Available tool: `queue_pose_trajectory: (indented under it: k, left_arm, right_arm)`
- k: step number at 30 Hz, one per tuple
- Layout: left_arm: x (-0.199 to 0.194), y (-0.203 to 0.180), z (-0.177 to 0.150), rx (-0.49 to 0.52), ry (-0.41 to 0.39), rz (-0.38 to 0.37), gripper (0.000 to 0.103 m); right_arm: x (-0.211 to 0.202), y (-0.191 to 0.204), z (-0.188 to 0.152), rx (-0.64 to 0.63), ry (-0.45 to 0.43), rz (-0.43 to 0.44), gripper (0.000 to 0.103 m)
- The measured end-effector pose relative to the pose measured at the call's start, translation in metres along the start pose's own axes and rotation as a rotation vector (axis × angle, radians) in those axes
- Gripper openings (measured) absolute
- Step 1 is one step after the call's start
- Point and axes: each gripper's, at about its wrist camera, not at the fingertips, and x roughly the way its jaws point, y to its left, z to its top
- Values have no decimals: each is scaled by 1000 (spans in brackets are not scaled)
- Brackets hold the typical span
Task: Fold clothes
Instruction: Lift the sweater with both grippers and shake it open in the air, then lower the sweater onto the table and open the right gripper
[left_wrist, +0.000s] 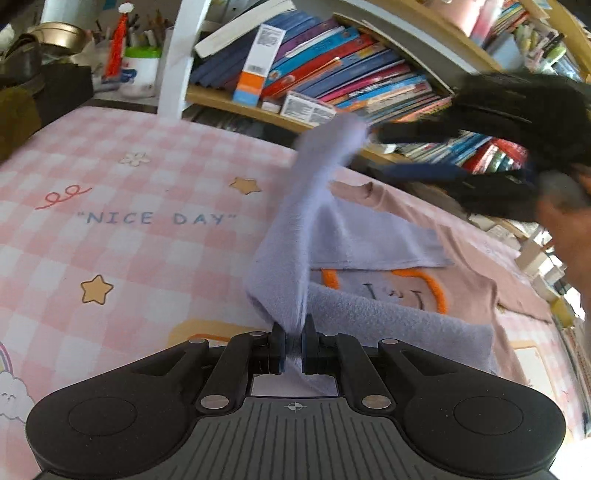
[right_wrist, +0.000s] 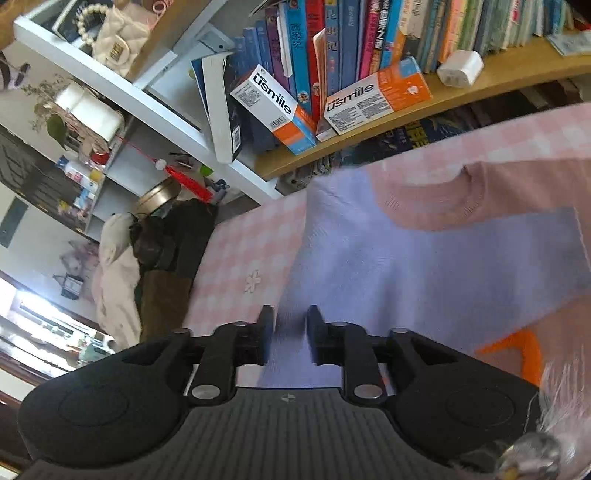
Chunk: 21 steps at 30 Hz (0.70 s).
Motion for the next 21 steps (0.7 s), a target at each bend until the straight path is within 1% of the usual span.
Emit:
queue_pose_trajectory:
  k: [2, 3, 5, 10, 13, 15, 18, 20, 21]
  left_arm:
    - [1, 3, 2, -17, -4, 12, 6]
    - [0, 4, 3, -26, -9, 18, 7]
    - [-2, 8, 4, -33, -21, 39, 12]
    - [-12, 13, 3, -48, -55, 74, 13]
    - [-12, 13, 3, -75, -51, 91, 13]
    - [-12, 14, 3, -93, -49, 103, 13]
    - [-11, 15, 0, -183, 2, 34, 12]
    - [-14, 16, -4, -239, 15, -2, 12]
    - [-16, 16, -7, -260, 14, -7, 12]
  right_arm:
    - [-22, -8, -11, -10, -9, 10, 30]
    - [-33, -14, -18, -15, -16, -8, 30]
    - [-56, -30, -30, -15, -33, -64, 30]
    - [-111, -86, -59, 69, -69, -230, 32]
    - [-132, -111, -78, 93, -57, -301, 32]
    - [-140, -119, -90, 80, -41, -332, 35]
    - [-148, -127, -101, 59, -36, -377, 39]
    - [-153, -131, -106, 51, -43, -410, 39]
    - [-155, -134, -107, 57, -39, -412, 39]
